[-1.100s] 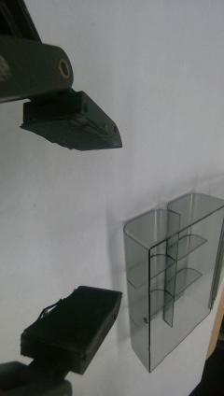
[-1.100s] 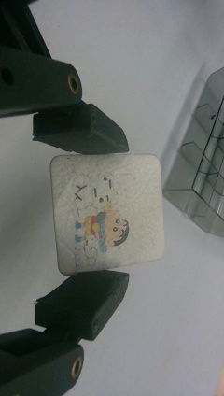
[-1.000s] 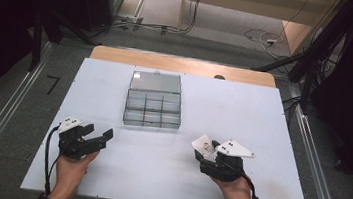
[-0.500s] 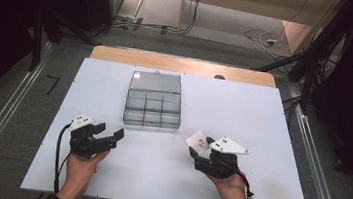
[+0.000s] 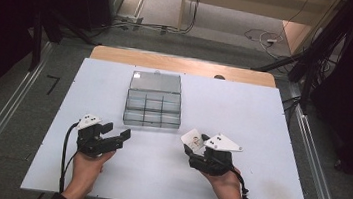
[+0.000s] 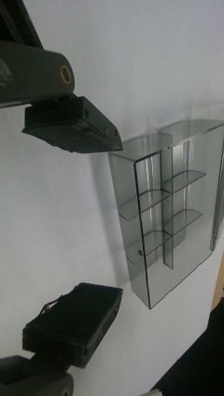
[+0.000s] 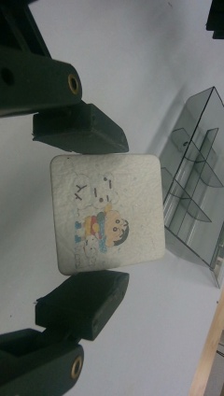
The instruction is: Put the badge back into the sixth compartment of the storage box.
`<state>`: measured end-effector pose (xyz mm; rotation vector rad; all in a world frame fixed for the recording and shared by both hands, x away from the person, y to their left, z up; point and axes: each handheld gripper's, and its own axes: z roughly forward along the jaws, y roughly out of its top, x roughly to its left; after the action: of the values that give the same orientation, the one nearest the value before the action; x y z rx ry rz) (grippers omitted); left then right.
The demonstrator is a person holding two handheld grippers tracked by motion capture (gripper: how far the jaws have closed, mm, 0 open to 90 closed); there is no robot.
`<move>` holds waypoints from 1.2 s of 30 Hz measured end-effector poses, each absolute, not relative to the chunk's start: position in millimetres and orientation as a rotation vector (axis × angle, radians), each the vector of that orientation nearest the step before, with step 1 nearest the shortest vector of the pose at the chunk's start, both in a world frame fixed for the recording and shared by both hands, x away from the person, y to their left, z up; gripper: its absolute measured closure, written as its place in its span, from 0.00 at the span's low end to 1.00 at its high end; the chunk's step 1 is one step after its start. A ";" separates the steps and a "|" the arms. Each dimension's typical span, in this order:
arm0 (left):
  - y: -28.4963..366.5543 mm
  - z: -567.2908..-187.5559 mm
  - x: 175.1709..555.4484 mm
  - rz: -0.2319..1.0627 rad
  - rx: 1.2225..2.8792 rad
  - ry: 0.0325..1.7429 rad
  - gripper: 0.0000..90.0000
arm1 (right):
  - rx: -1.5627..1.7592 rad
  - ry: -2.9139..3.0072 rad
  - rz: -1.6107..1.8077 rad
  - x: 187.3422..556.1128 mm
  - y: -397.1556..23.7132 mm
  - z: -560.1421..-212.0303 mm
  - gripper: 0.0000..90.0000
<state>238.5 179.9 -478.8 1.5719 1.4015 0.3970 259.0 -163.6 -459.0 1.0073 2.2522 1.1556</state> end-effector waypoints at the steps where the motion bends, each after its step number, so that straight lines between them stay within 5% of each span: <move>1: 178.9 -478.7 239.1 0.387 1.571 1.396 0.29 | 1.004 2.251 1.151 259.1 -162.5 -459.0 0.35; 36: 131.7 -471.0 260.2 0.195 1.618 1.255 0.38 | 0.937 2.251 1.169 263.4 -138.8 -460.2 0.35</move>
<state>260.2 131.7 -471.0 1.6176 1.2549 0.1951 263.4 -138.8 -460.2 0.9371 2.2510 1.1688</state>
